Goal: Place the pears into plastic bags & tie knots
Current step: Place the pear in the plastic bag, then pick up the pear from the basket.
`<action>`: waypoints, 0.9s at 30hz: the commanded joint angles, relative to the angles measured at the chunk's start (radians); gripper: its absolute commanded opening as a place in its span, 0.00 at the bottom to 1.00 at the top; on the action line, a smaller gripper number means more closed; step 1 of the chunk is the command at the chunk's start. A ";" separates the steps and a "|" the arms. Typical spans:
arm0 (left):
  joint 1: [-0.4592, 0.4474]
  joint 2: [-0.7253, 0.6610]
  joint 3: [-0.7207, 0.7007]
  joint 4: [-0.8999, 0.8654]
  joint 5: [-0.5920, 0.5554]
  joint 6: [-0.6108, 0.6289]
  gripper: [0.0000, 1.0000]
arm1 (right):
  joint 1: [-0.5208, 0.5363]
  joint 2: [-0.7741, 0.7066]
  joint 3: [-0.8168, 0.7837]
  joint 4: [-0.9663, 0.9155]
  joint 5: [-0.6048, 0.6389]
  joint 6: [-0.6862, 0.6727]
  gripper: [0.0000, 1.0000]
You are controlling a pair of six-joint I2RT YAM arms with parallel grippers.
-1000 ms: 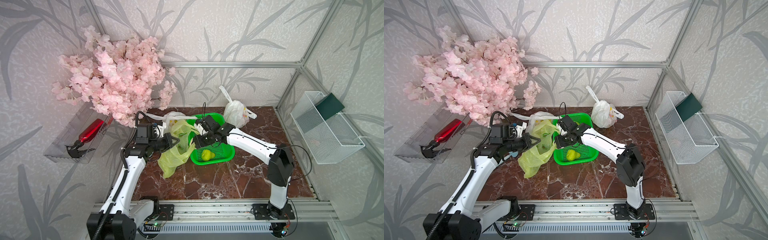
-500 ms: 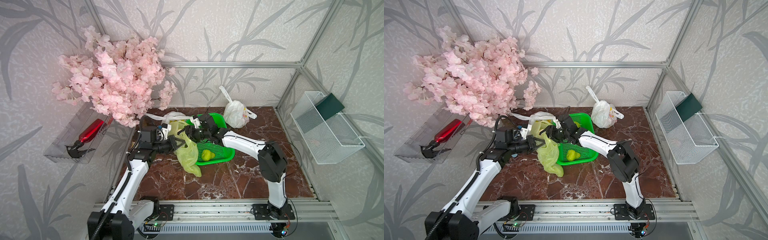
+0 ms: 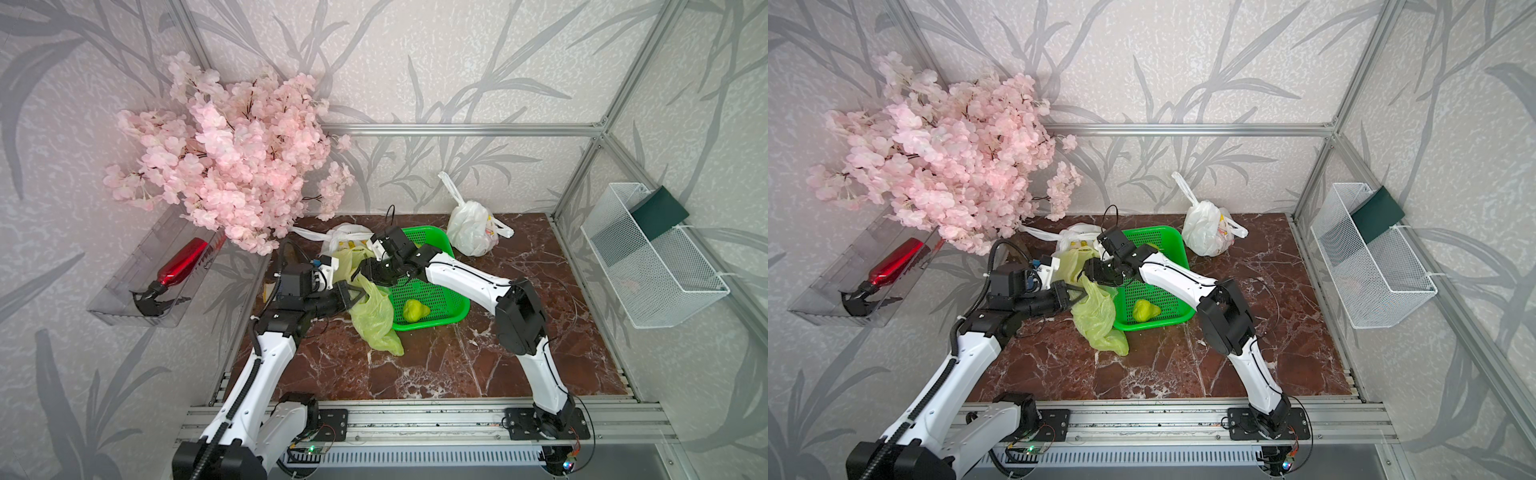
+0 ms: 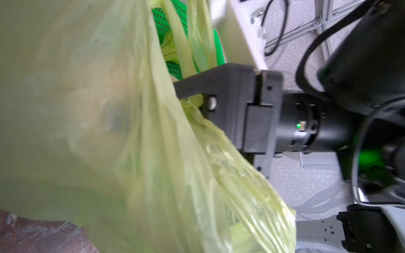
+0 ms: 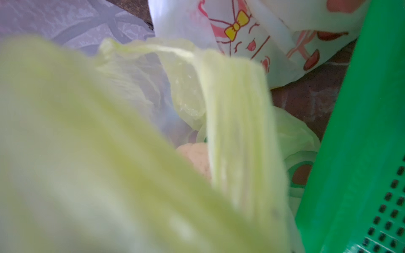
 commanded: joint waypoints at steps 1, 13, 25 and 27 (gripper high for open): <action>0.007 -0.026 -0.033 0.030 -0.049 0.014 0.00 | 0.040 0.022 0.121 -0.185 0.003 -0.146 0.68; 0.021 -0.091 -0.065 -0.045 -0.101 0.047 0.00 | -0.006 -0.079 0.104 -0.214 -0.140 -0.169 0.78; 0.034 -0.188 0.087 -0.340 -0.415 0.147 0.00 | -0.127 -0.409 -0.380 -0.250 0.174 -0.313 0.72; 0.034 -0.184 0.085 -0.313 -0.401 0.150 0.00 | -0.128 -0.405 -0.418 -0.304 0.282 -0.345 0.72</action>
